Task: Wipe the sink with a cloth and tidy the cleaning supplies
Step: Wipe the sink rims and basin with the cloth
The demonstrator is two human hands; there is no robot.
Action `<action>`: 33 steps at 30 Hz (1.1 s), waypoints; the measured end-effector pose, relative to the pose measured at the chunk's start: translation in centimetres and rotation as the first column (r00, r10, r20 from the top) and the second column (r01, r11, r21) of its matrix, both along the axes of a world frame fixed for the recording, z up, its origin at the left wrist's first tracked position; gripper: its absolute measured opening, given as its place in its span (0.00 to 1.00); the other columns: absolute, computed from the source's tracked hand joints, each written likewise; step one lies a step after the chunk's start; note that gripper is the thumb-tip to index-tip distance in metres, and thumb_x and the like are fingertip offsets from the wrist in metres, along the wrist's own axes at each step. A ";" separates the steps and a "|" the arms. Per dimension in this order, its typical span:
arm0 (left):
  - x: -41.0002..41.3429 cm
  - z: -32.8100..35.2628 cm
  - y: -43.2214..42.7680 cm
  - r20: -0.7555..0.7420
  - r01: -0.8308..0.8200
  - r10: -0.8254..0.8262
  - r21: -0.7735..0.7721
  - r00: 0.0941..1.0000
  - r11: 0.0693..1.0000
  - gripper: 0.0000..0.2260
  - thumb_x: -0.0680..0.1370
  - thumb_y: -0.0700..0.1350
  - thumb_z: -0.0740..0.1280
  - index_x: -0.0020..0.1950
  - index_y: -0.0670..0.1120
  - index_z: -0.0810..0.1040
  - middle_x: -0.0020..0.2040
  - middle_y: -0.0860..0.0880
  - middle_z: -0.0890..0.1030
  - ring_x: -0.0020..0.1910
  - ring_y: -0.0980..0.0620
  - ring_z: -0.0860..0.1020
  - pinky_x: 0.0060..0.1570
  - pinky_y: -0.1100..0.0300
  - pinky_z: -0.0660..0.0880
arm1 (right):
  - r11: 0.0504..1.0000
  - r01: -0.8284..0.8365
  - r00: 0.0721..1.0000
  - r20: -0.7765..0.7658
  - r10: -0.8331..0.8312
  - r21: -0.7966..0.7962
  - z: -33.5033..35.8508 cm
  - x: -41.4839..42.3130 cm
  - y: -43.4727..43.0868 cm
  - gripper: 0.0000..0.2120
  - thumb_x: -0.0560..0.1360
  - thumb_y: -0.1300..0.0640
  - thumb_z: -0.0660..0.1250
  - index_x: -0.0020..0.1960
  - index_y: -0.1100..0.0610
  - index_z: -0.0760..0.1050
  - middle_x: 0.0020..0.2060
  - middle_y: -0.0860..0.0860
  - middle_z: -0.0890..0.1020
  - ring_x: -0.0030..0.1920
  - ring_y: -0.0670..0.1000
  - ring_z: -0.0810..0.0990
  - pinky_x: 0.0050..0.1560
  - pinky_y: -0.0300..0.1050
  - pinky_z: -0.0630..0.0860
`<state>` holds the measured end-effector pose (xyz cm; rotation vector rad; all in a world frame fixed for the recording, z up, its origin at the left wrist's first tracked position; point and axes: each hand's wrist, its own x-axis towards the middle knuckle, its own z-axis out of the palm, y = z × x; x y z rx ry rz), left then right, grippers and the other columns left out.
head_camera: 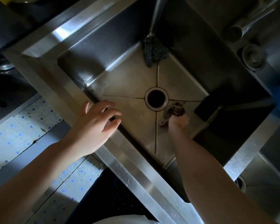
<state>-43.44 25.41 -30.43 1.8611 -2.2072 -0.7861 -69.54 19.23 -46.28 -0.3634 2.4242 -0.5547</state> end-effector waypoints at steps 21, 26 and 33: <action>-0.2 0.2 -0.8 0.011 -0.032 0.032 0.001 0.999 0.999 0.19 0.75 0.55 0.53 0.51 0.48 0.80 0.58 0.48 0.77 0.59 0.50 0.76 0.62 0.50 0.59 | 0.994 -0.102 0.990 0.089 0.106 -0.040 -0.2 3.3 0.1 0.19 0.73 0.65 0.67 0.63 0.58 0.75 0.58 0.55 0.80 0.56 0.53 0.81 0.45 0.37 0.75; 0.4 0.5 -1.4 -0.002 -0.061 0.061 0.039 0.998 0.997 0.21 0.75 0.58 0.50 0.54 0.51 0.78 0.61 0.50 0.75 0.62 0.52 0.73 0.66 0.49 0.55 | 0.953 -0.295 0.948 0.106 0.301 -0.070 -1.9 2.6 4.0 0.19 0.72 0.68 0.66 0.61 0.56 0.76 0.58 0.55 0.79 0.58 0.53 0.79 0.57 0.46 0.77; 1.4 0.1 -2.3 -0.008 -0.096 0.097 0.048 0.995 0.994 0.23 0.75 0.59 0.47 0.57 0.52 0.76 0.63 0.52 0.73 0.66 0.52 0.69 0.69 0.45 0.52 | 0.610 -0.779 0.599 0.114 0.792 -0.143 -2.6 5.2 8.5 0.16 0.70 0.68 0.64 0.51 0.50 0.78 0.47 0.45 0.72 0.45 0.48 0.77 0.42 0.30 0.71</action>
